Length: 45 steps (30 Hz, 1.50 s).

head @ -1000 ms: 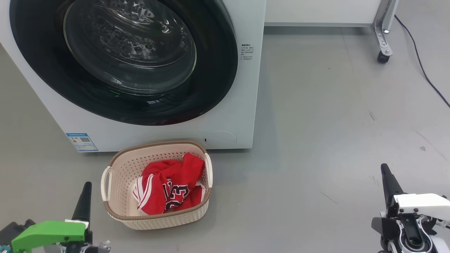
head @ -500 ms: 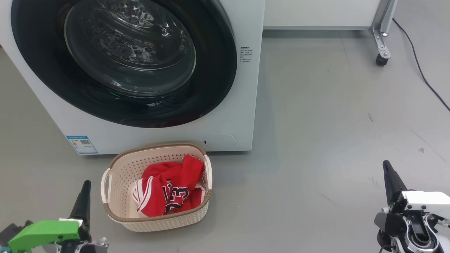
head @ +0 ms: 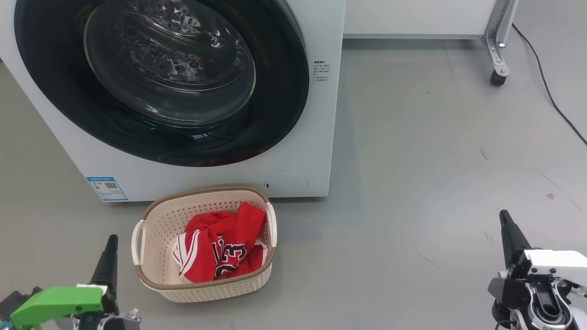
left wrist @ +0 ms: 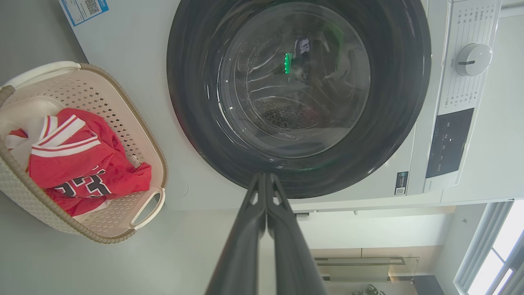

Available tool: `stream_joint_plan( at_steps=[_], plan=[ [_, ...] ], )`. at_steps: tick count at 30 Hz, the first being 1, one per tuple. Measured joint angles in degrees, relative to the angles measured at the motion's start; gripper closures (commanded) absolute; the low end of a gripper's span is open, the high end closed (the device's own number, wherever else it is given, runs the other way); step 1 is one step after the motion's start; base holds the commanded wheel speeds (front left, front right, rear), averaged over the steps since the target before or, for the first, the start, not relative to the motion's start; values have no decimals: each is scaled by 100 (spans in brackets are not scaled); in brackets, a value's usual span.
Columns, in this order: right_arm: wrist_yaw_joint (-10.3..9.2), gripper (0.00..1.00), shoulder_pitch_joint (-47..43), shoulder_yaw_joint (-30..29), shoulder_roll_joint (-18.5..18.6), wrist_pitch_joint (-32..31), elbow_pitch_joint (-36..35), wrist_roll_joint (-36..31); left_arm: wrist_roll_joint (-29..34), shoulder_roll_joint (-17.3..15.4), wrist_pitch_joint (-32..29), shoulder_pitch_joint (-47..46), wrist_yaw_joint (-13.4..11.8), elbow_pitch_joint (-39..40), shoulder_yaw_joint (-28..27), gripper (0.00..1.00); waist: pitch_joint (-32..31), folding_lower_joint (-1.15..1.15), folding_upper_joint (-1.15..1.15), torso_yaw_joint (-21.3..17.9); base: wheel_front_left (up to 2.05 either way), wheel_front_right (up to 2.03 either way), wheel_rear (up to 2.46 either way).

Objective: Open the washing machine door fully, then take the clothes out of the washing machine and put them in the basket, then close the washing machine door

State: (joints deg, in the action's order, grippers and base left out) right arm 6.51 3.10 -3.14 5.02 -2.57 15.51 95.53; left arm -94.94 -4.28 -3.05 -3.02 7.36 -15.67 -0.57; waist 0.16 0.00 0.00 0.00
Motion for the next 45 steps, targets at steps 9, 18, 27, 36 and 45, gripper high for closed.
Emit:
stream_joint_plan(
  at_steps=[9, 18, 27, 36, 45],
  plan=[
    [10, 100, 1, -3, 0, -14, 7, 0, 0, 0, 0, -1, 0, -11, -5, 100, 0, 0, 0, 0, 0, 0, 0],
    [15, 100, 2, -9, 0, -15, 21, 0, 0, 0, 0, -2, 0, -18, -11, 100, -1, 0, 0, 0, 0, 0, 0],
    [15, 100, 2, -13, -1, -15, 31, 0, 0, 0, -26, -3, 0, -21, -22, 100, -1, 0, 0, 0, 0, 0, 0],
    [16, 100, 3, -18, -1, -15, 35, 0, 0, 0, -26, -4, 0, -24, -26, 100, -1, 0, 0, 0, 0, 0, 0],
    [18, 100, 4, -22, -1, -16, 41, 0, 0, 0, -26, -5, 0, -26, -31, 100, -2, 0, 0, 0, 0, 0, 0]
  ],
)
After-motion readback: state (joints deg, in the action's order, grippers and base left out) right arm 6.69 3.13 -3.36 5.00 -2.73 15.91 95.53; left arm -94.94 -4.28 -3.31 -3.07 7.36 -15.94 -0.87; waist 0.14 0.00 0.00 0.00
